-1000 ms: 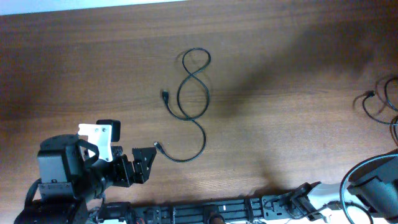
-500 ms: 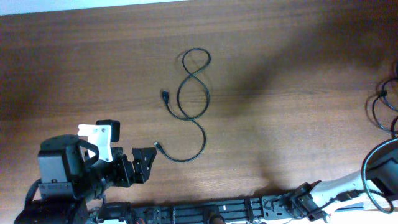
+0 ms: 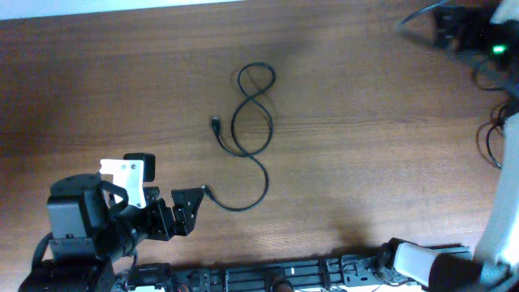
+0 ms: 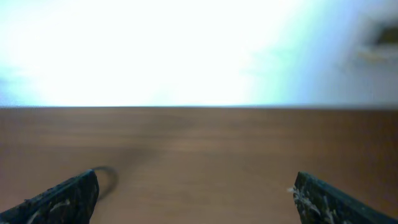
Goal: Untangle cables
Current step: 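Reach the right gripper back and grasp the last black cable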
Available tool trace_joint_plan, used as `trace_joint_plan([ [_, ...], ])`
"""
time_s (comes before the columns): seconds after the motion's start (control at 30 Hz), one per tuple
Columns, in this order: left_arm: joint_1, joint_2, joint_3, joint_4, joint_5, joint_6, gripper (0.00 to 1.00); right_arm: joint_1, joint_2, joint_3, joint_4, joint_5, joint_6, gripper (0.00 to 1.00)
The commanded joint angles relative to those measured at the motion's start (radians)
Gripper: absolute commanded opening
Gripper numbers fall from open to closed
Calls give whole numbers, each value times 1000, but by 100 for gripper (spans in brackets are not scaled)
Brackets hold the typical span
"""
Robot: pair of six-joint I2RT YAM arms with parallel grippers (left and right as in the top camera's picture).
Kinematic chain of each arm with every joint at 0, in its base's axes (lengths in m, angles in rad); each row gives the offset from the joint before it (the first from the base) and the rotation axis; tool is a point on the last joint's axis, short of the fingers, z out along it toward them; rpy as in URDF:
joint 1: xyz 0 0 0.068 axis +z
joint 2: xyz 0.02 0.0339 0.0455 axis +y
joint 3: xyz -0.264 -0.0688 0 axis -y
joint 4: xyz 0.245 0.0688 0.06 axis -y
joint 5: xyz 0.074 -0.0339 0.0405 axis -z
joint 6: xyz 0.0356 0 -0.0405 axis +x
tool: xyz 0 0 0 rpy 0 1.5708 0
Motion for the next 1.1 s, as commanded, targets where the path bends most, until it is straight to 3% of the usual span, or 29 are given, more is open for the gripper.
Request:
trace_joint_plan([
  [0.0,5,-1,-1,4,0,-1,99,124,-105,7,-47,107,-3,99],
  [0.27,5,-1,-1,26,0,-1,99,330,-208,-59,-336,109,-120,99],
  [0.4,5,-1,-1,41,-1,-1,99,473,-208,-146,-396,111,-120,99],
  [0.53,5,-1,-1,42,0,-2,99,622,-208,-266,-389,116,-104,99],
  [0.73,5,-1,-1,40,1,-2,99,731,-190,-434,-262,124,48,99],
  [1.07,5,-1,-1,34,19,-2,99,801,39,-466,-82,89,47,99],
])
